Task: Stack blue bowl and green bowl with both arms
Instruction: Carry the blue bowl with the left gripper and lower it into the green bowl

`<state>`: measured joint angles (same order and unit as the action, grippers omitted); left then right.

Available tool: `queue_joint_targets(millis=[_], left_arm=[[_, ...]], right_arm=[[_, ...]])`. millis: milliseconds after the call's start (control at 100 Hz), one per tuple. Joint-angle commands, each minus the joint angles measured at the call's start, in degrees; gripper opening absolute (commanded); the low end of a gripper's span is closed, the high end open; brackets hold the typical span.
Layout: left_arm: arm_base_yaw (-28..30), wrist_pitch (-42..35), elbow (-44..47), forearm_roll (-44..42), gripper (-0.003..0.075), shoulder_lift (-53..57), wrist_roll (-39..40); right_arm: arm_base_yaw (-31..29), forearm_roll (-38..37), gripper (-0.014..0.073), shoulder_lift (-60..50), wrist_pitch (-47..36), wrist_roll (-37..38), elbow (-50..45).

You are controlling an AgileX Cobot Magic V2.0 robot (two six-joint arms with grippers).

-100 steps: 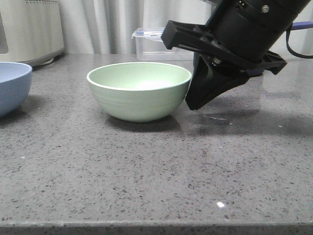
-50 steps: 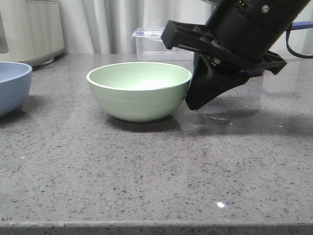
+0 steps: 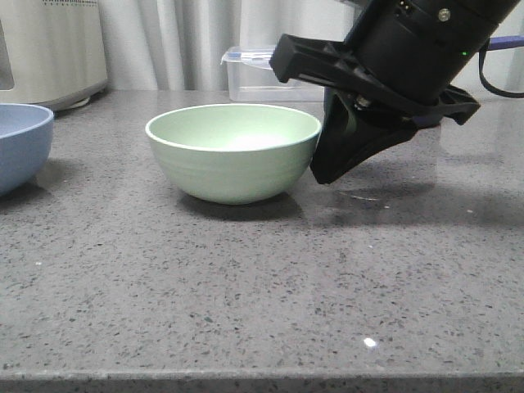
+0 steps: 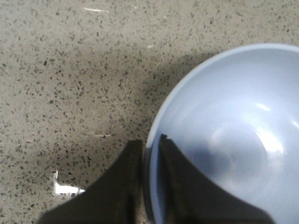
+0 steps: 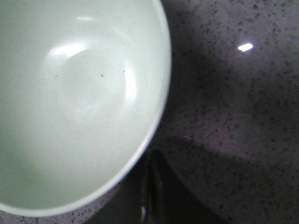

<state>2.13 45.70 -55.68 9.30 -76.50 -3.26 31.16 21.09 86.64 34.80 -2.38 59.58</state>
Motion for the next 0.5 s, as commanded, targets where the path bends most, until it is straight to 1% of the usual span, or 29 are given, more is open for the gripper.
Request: queue_joint_targets(millis=[0,150,260,390,490], left_arm=[[-0.41,-1.76,-1.98,0.95,-0.0019,1.28,0.4],[-0.41,-1.11,-2.94,0.95,-0.002,1.28,0.4],[-0.73,1.85,-6.31,1.19,-0.002,1.28,0.3],[-3.8,5.06,-11.58,3.17,-0.002,1.28,-1.05],[-8.07,5.35,-15.7,3.3,-0.002,1.12,-1.29]], right_arm=[[0.04,0.96,-0.008,-1.85,-2.13,-0.6,1.21],[0.04,0.96,-0.008,-1.85,-2.13,-0.6,1.21],[0.04,0.96,-0.008,-1.85,-2.13,-0.6,1.21],[0.04,0.96,-0.008,-1.85,-2.13,-0.6,1.21],[0.04,0.96,-0.008,-1.85,-2.13,-0.6,1.21]])
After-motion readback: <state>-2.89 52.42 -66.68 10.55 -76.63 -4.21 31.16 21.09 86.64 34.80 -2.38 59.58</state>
